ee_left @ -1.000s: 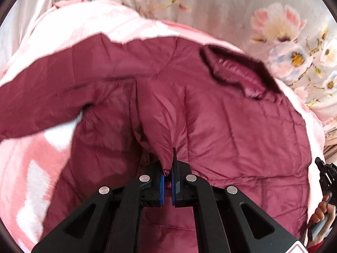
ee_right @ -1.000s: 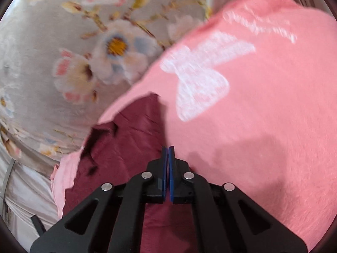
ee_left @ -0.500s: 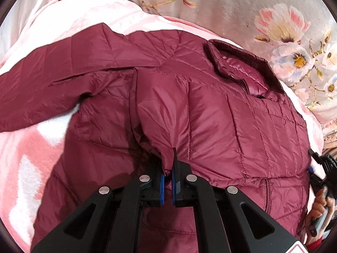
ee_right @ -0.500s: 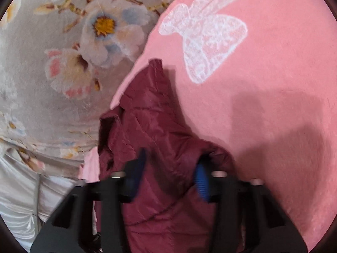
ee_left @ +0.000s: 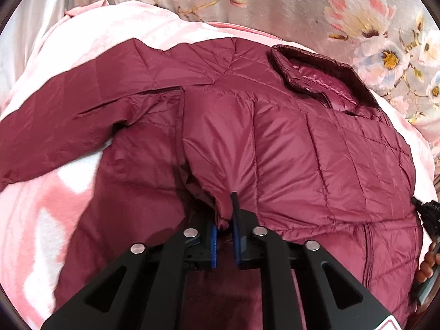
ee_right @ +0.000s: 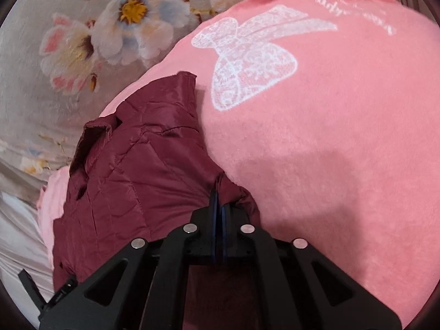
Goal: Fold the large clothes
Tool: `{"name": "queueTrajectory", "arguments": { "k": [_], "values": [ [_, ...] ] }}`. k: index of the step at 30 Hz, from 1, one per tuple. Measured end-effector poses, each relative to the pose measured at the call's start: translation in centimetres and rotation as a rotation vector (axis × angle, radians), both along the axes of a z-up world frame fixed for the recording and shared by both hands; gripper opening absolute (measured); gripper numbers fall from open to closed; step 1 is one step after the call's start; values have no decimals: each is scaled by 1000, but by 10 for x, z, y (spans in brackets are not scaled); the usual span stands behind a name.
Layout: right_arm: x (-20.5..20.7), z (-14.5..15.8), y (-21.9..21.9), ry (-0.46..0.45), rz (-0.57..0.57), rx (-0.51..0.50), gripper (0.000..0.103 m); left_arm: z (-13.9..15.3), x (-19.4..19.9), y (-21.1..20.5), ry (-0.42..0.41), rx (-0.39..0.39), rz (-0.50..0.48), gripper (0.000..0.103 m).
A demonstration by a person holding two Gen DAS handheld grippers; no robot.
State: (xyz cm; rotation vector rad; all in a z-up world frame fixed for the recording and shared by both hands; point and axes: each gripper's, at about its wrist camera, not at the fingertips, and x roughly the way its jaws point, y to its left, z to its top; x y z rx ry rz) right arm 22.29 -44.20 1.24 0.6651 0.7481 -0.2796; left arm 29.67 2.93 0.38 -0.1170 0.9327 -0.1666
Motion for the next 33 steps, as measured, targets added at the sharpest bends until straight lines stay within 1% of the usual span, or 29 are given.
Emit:
{"name": "queueTrajectory", "arguments": {
  "k": [2, 4, 6, 7, 8, 9, 10, 13, 15, 16, 18, 19, 21, 22, 25, 27, 30, 33],
  "values": [
    [-9, 16, 5, -21, -8, -72, 5, 12, -7, 5, -17, -4, -11, 16],
    [-6, 44, 19, -59, 22, -145, 5, 30, -11, 6, -41, -15, -13, 16],
    [7, 63, 34, -78, 62, -187, 5, 48, -8, 1, -64, -30, -16, 17],
    [22, 72, 44, -86, 86, -210, 6, 59, -4, -7, -83, -32, -24, 17],
    [30, 74, 52, -86, 101, -226, 6, 66, 1, -14, -95, -23, -30, 22],
    [41, 75, 58, -82, 116, -237, 11, 70, 5, -19, -101, -11, -30, 28],
    [58, 71, 67, -64, 139, -241, 13, 74, 12, -27, -108, 2, -17, 28],
    [82, 52, 84, 2, 175, -256, 13, 77, 18, -31, -116, 5, 37, 29],
    [89, 32, 97, 31, 210, -242, 14, 70, 22, -35, -90, -26, 30, 29],
    [90, 25, 103, 48, 224, -249, 14, 60, 25, -39, -57, -34, 9, 29],
    [94, 7, 114, 91, 234, -286, 14, 37, 33, -49, 1, -21, -27, 29],
    [95, -1, 117, 107, 233, -311, 14, 22, 38, -55, 32, 4, -36, 29],
    [95, -7, 121, 106, 233, -346, 13, 0, 43, -58, 67, 15, -40, 29],
    [95, -8, 123, 105, 234, -360, 13, -6, 42, -59, 33, 18, -42, 29],
    [91, -10, 128, 97, 231, -399, 13, -10, 34, -63, -35, 49, -43, 29],
    [91, -10, 131, 97, 227, -417, 13, -13, 29, -66, -68, 67, -40, 29],
    [90, -10, 132, 97, 225, -430, 13, -13, 27, -65, -77, 57, -39, 29],
    [93, -11, 132, 100, 222, -442, 13, -13, 28, -66, -82, 73, -40, 29]
  ]
}}
